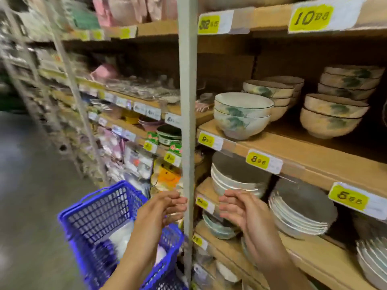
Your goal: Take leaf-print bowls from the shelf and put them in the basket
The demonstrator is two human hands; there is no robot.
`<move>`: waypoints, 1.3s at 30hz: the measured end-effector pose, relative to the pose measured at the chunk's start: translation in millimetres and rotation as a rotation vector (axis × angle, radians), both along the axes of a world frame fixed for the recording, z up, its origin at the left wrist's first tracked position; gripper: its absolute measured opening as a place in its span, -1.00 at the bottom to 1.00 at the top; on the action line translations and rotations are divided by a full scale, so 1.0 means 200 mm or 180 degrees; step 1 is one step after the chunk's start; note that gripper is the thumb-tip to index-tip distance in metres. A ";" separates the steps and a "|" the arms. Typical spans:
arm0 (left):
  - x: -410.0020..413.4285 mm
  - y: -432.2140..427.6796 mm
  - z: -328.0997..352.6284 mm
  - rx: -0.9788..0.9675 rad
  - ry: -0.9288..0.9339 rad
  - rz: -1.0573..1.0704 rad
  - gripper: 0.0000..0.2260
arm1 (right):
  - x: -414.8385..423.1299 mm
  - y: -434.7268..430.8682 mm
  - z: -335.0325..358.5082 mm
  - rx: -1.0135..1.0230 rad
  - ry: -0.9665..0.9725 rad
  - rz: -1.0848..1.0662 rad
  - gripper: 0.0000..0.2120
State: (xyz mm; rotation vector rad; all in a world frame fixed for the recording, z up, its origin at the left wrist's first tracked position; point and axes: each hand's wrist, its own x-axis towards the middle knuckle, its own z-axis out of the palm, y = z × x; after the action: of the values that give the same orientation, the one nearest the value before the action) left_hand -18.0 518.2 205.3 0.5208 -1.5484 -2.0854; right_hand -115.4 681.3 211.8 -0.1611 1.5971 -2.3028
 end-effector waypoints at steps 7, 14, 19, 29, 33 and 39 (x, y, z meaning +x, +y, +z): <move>0.67 -0.58 -0.20 -0.0077 -0.0723 0.0830 -0.77 | 0.37 -0.62 -0.27 0.0424 -0.0412 0.0679 -0.75; 1.09 -0.99 -0.30 0.0063 -0.1087 0.1092 -0.78 | 0.65 -1.08 -0.46 0.0898 -0.0486 0.1049 -0.81; 1.13 -1.22 -0.38 0.0231 -0.1254 0.1081 -0.76 | 0.66 -1.34 -0.61 0.1265 -0.0505 0.1152 -0.81; 0.78 -1.68 -0.59 0.0463 -0.1804 0.0449 -0.90 | 0.38 -1.82 -1.00 0.1662 -0.0881 0.0759 -0.80; 0.53 -1.84 -0.68 0.0810 -0.2086 0.0200 -0.90 | 0.23 -1.95 -1.09 0.1859 -0.1118 0.0674 -0.81; 0.16 -1.98 -0.92 0.1608 -0.2349 0.0222 -0.80 | 0.02 -2.12 -1.22 0.2173 -0.1309 0.0515 -0.82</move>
State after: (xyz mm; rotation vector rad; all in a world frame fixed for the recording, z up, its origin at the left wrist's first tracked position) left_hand 13.2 122.5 20.5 1.6458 -1.2748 -2.3617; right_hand -110.5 258.0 -32.1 0.3138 1.9350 -1.4390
